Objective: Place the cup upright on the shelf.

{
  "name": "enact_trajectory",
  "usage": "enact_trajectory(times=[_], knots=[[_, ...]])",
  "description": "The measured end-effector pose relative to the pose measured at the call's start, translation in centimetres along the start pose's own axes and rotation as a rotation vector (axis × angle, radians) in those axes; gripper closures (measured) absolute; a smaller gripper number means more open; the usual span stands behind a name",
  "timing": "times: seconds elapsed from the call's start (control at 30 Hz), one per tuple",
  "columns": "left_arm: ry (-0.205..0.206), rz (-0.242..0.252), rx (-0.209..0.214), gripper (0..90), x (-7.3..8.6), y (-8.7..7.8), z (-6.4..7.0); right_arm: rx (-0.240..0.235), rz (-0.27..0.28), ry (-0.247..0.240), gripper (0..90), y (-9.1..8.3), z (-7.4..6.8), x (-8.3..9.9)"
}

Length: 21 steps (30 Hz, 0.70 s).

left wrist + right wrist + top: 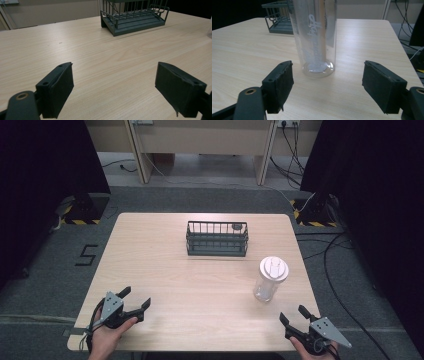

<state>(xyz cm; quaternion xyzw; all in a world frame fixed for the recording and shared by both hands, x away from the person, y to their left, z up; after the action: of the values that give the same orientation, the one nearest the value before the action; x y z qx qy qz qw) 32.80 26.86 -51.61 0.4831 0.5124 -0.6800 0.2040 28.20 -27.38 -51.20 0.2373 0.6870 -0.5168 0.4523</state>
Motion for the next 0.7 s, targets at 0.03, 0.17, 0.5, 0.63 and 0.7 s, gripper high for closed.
enact_trajectory(times=[0.03, 0.17, 0.5, 0.63, 0.7], knots=[[-0.002, -0.001, -0.003, 14.5, 0.0, 0.0, 0.0, -0.007, -0.001, 0.001, 27.1, 0.0, -0.1, 0.0], [-0.002, 0.000, -0.008, 14.6, 0.0, 0.0, 0.0, -0.023, 0.011, -0.008, 27.2, -0.2, -0.7, -0.5], [-0.007, -0.010, -0.002, 14.7, 0.1, 0.2, 0.1, -0.047, 0.015, -0.013, 22.7, 0.5, -1.3, -1.6], [-0.009, -0.013, -0.005, 14.7, 0.1, 0.2, 0.1, -0.053, 0.008, -0.027, 22.8, 1.0, -1.4, -1.9], [-0.009, -0.014, -0.006, 14.7, 0.1, 0.2, 0.1, -0.050, 0.003, -0.029, 22.8, 1.3, -1.4, -2.1]])
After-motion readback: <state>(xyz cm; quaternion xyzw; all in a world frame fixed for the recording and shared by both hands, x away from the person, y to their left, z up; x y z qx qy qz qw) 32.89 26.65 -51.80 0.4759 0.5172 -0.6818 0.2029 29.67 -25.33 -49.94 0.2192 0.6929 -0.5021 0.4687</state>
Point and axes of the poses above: each handheld gripper's, and its own axes: y roughly forward along the jaws, x roughly out of its underside, z roughly to its right, the point moved 3 cm from there along y, roughly forward along the jaws, and after that the axes turned 13 degrees about -z, right-handed, at the moved point
